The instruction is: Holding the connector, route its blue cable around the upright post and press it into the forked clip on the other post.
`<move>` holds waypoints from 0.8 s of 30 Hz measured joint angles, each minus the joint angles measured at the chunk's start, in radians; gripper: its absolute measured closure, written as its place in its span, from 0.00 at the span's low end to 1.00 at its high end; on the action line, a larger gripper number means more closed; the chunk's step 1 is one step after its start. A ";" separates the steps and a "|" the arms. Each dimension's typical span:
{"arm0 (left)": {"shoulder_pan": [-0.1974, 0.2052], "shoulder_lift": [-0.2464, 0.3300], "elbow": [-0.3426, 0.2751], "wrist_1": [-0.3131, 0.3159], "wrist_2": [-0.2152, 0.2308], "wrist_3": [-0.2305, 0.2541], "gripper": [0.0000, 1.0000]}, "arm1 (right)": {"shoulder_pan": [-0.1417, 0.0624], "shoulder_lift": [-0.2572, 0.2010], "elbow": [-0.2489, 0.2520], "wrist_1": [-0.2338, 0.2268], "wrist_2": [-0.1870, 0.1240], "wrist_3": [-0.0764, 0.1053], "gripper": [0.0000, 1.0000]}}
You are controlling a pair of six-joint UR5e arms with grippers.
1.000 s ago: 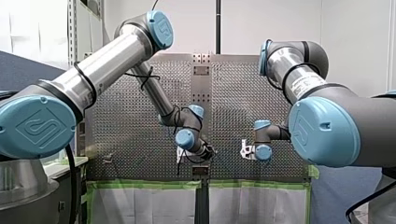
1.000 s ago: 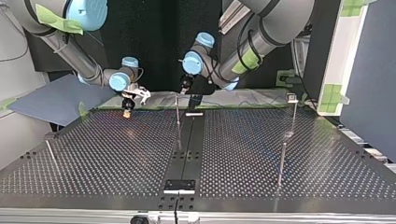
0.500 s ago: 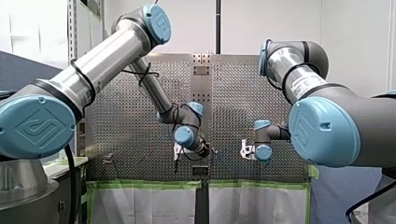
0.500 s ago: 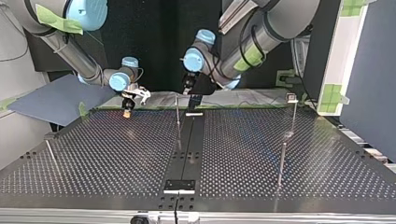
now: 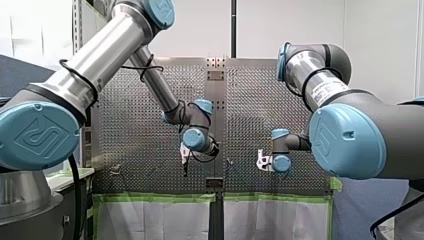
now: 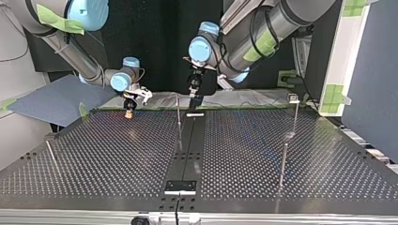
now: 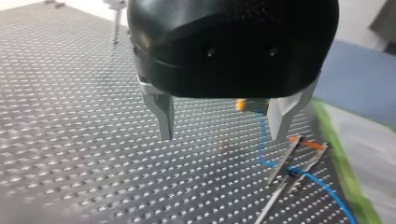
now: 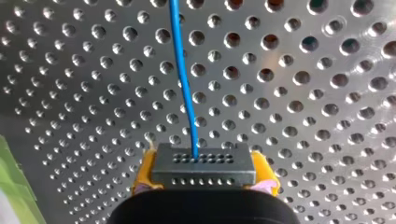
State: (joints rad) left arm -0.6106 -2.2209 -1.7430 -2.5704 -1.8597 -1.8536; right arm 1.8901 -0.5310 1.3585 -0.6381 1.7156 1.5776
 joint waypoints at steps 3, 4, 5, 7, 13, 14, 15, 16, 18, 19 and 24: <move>-0.003 0.023 -0.023 0.003 -0.008 -0.022 0.00 | 0.001 0.001 0.000 0.000 -0.001 0.001 1.00; -0.004 0.030 -0.030 0.003 -0.008 -0.028 0.00 | 0.001 0.001 0.000 0.000 -0.002 0.001 1.00; -0.006 0.039 -0.039 0.003 -0.009 -0.032 0.00 | 0.002 0.002 0.000 0.000 -0.002 0.002 1.00; -0.008 0.053 -0.053 0.004 -0.009 -0.032 0.00 | 0.002 0.002 0.000 -0.001 -0.002 0.002 1.00; -0.015 0.101 -0.101 0.022 -0.005 0.004 0.00 | 0.003 0.003 0.000 -0.002 -0.006 0.003 1.00; -0.017 0.111 -0.111 0.029 -0.005 0.014 0.00 | 0.003 0.003 0.000 -0.002 -0.007 0.003 1.00; -0.018 0.118 -0.118 0.035 -0.005 0.021 0.00 | 0.003 0.004 0.000 -0.003 -0.007 0.003 1.00; -0.019 0.125 -0.125 0.041 -0.005 0.027 0.00 | 0.003 0.004 0.000 -0.004 -0.008 0.003 1.00; -0.021 0.142 -0.142 0.057 -0.005 0.036 0.00 | 0.004 0.004 -0.001 -0.006 -0.008 0.003 1.00; -0.021 0.151 -0.151 0.064 -0.005 0.036 0.00 | 0.004 0.004 -0.001 -0.006 -0.008 0.003 1.00; -0.020 0.195 -0.195 0.077 -0.003 0.009 0.00 | 0.006 0.005 -0.001 -0.008 -0.010 0.003 1.00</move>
State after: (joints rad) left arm -0.6302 -2.0262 -1.9377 -2.4939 -1.8627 -1.8442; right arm 1.8958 -0.5259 1.3580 -0.6460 1.7057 1.5803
